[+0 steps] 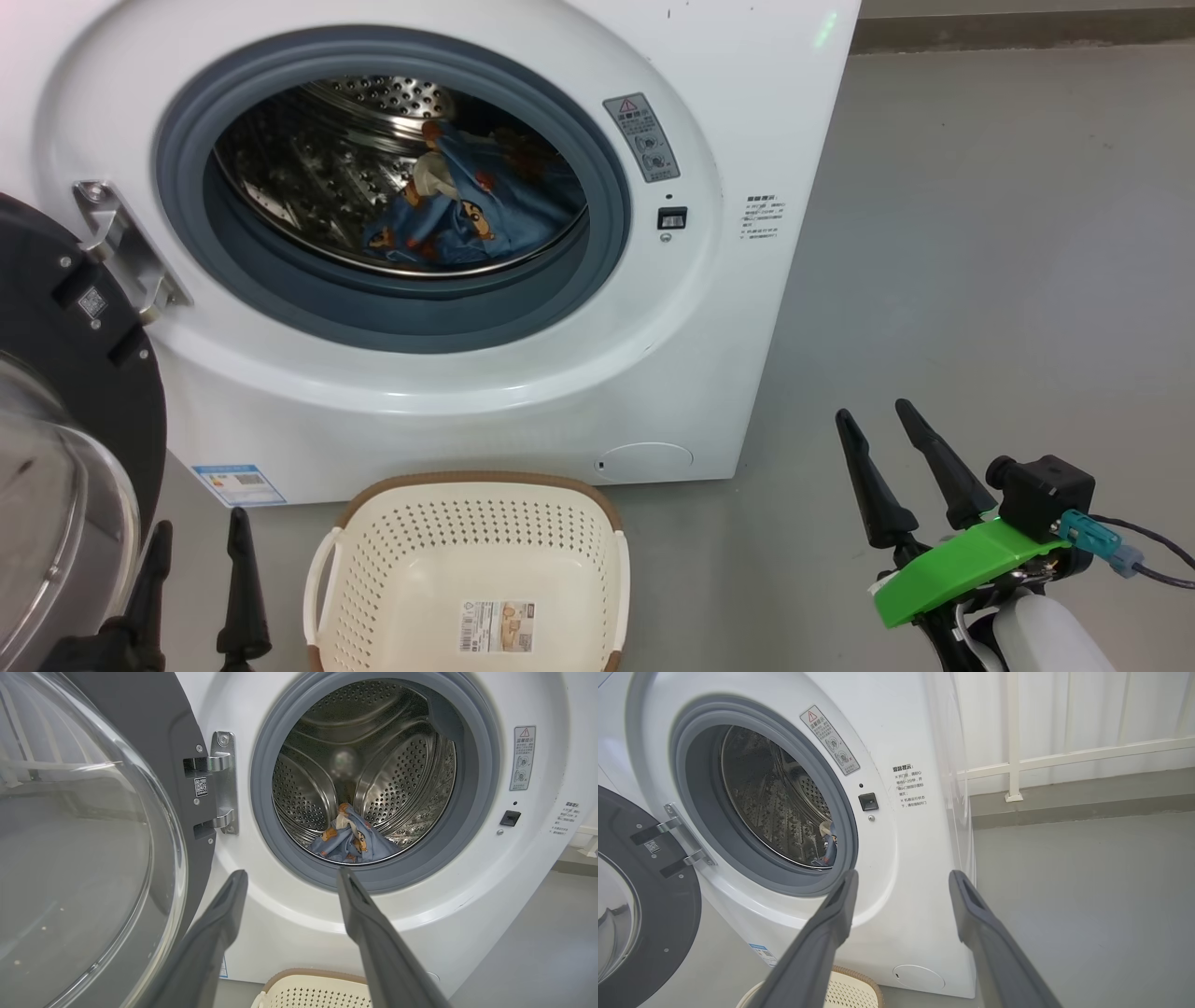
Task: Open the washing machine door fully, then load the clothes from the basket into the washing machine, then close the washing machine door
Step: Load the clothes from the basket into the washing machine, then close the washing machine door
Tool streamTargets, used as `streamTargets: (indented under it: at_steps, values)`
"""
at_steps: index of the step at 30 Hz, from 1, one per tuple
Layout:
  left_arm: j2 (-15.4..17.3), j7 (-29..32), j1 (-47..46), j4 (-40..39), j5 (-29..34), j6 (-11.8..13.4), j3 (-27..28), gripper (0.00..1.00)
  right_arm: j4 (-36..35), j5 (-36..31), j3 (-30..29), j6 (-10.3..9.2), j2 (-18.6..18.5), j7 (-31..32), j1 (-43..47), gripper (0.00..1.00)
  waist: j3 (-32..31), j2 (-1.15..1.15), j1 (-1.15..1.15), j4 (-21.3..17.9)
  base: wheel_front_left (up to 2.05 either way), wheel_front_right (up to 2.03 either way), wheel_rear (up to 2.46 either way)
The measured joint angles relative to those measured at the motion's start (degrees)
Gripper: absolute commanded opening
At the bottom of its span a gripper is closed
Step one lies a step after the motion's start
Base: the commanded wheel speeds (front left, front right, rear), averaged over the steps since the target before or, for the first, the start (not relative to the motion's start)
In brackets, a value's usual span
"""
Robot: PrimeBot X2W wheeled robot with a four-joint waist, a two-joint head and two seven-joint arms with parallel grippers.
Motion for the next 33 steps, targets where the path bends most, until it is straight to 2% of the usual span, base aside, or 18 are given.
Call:
streamTargets:
  at_steps: [33]
  values:
    - [0.21, 0.00, -0.03, 0.20, -1.54, -0.55, -0.04, 1.00, 0.19, -0.01, 1.09, 0.00, -0.08, 0.00, 0.01, 1.00, -0.57, 0.00, 0.00, -0.56, 0.00, 0.00, 0.00]
